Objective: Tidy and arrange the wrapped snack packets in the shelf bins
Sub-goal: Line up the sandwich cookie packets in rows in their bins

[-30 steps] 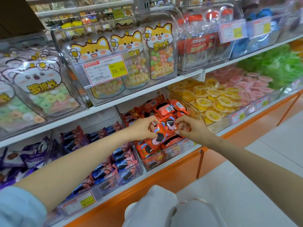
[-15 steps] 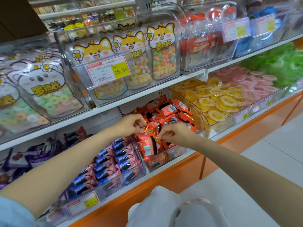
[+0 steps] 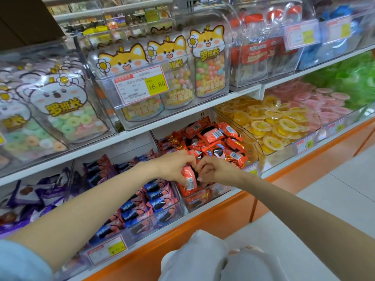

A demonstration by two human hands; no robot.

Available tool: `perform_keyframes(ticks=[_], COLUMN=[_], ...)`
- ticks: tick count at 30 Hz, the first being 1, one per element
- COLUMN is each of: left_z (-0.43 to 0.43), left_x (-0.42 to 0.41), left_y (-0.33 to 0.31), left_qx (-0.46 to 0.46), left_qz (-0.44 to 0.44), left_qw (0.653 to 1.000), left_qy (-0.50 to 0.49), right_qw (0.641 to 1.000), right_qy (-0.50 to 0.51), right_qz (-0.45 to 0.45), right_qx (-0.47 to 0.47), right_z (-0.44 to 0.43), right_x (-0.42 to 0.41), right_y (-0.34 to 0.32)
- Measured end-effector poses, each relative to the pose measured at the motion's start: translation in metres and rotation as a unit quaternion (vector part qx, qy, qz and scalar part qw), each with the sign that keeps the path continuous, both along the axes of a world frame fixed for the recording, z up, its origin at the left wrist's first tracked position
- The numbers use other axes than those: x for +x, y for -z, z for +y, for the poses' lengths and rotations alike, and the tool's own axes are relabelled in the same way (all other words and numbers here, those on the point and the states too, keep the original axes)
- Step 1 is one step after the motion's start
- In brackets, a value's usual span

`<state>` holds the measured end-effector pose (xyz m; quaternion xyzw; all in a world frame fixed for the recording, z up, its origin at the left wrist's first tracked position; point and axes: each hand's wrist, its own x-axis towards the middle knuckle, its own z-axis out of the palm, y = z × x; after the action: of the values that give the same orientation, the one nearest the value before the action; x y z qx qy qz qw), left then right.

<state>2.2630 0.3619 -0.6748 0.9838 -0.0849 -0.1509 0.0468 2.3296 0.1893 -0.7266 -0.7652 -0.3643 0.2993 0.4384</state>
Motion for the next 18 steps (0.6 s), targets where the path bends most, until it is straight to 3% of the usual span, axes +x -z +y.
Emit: perform_keyframes(ticks=[3,7,12,18], left_z=[0.005,0.003,0.003,0.018], left_x=[0.003,0.003,0.001,0.000], left_y=[-0.004,-0.005,-0.006,-0.014], left_qx=[-0.114,-0.278,-0.158,-0.130], left_qz=[-0.063,-0.032,-0.061,-0.158], left_qw=[0.987,0.930,0.967,0.953], left_qy=[-0.092,-0.239,-0.188,-0.225], right_qw=[0.992,0.991,0.992,0.991], right_qy=[0.007,0.016,0.067,-0.032], right_qz=[0.101,0.082,-0.011,-0.128], right_qx=[0.069,0.101,0.106,-0.010], right_z=[-0.010,-0.015,-0.010,-0.014], right_x=[0.004,0.004,0.011,0.012], right_y=[-0.010,-0.017,-0.009,0.002])
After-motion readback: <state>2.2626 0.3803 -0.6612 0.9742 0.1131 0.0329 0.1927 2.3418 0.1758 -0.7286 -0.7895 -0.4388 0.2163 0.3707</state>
